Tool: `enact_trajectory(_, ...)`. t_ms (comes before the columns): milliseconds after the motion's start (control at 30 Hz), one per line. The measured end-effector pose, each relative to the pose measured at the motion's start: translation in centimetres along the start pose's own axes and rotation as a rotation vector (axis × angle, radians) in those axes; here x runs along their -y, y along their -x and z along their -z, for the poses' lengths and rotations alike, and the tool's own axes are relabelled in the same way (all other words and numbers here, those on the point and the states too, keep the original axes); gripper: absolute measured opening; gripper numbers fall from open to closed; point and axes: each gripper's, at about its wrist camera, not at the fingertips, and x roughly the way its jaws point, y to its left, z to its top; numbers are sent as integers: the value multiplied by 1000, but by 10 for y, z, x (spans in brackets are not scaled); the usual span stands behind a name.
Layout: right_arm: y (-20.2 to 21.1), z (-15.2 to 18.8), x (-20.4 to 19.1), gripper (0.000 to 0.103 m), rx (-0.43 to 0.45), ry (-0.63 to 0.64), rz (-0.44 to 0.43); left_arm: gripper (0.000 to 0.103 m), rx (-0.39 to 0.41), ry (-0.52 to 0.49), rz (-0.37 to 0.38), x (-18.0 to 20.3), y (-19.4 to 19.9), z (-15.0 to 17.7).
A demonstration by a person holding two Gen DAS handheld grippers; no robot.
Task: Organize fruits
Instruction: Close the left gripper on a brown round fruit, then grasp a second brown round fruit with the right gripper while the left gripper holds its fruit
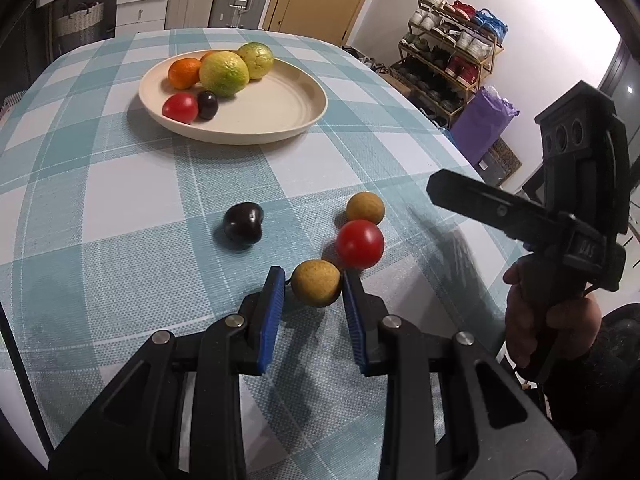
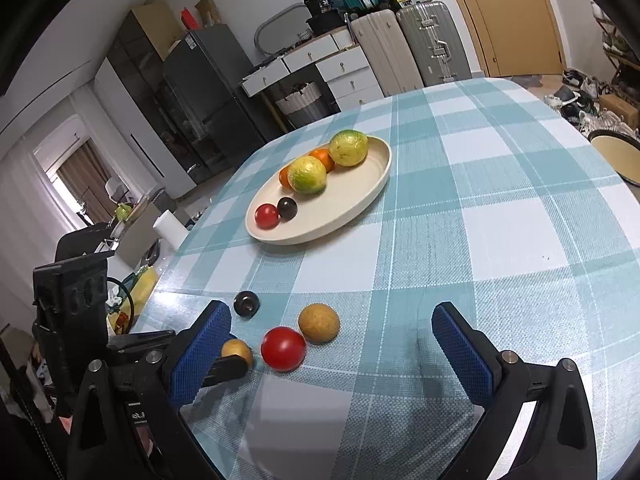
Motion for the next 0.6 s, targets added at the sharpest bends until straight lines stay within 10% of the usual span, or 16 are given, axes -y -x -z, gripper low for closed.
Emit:
enact_trajectory(433,-16,0,-7,101,-36,-7,1,27,12,41,15,-16,6,8)
enact_trajectory(600,-24,-1,-11,81,-68,-10,-4,27,10,48,23,-20,5,11)
